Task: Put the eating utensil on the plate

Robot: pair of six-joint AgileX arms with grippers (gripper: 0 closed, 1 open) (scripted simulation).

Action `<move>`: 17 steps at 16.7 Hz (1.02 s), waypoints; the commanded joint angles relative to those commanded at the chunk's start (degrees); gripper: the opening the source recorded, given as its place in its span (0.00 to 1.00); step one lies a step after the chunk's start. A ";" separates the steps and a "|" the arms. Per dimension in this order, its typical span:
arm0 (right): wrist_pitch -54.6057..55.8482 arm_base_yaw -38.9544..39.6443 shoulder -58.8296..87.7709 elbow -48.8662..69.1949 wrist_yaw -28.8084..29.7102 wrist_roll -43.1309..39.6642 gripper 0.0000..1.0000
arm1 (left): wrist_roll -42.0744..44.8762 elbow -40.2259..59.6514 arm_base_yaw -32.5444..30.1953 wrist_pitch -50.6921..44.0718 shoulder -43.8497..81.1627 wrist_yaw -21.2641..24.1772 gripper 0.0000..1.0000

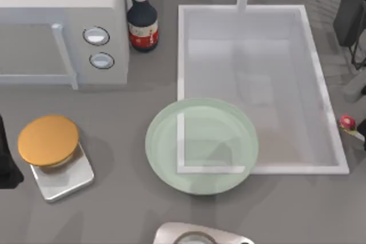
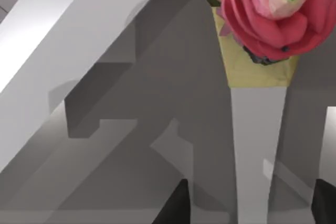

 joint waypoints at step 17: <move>-21.44 0.72 -6.83 14.37 0.01 1.44 0.00 | 0.00 0.00 0.00 0.00 0.00 0.00 1.00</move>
